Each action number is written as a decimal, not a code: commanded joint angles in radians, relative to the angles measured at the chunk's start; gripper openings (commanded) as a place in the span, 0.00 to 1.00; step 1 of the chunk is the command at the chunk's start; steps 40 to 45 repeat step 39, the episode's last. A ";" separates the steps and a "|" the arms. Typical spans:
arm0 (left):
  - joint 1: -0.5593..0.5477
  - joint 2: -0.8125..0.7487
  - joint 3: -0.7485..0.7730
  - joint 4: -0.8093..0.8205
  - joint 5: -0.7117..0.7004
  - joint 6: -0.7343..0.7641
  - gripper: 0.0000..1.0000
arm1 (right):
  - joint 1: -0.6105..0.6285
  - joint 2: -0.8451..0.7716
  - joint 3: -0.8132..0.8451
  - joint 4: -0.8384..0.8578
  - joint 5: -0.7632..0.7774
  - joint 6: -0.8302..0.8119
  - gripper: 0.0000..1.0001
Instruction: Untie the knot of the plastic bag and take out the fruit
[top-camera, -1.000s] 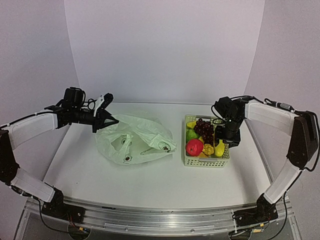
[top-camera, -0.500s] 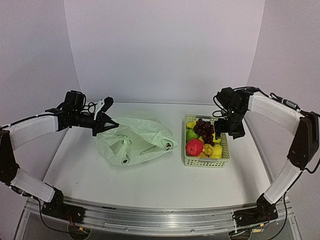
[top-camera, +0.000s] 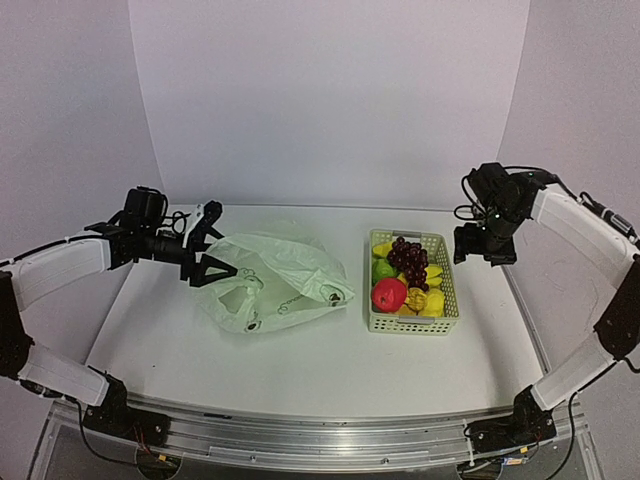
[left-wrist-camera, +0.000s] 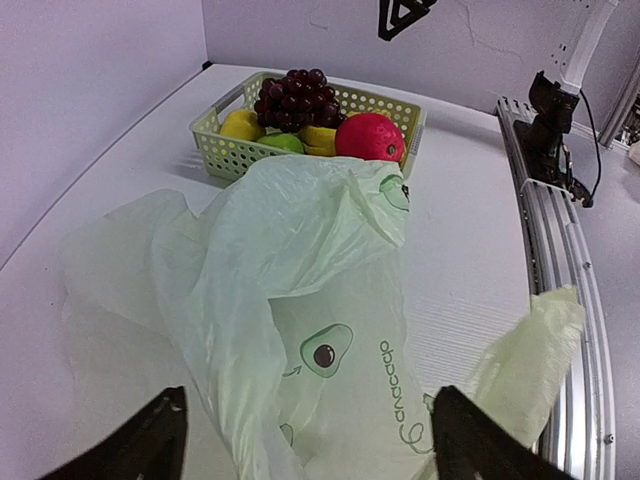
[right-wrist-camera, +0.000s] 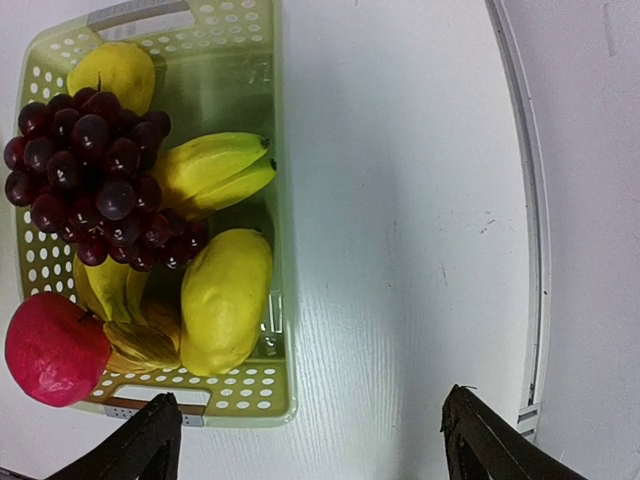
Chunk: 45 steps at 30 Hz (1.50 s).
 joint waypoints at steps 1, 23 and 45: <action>-0.001 -0.091 0.009 -0.068 0.026 0.019 0.99 | -0.066 -0.112 -0.052 0.046 0.001 0.004 0.87; 0.165 -0.588 -0.250 0.052 -0.667 -0.829 1.00 | -0.205 -0.900 -0.850 0.578 0.005 -0.260 0.91; 0.265 -0.720 -0.564 0.223 -0.990 -0.725 0.99 | -0.206 -0.955 -1.025 0.730 -0.004 -0.324 0.91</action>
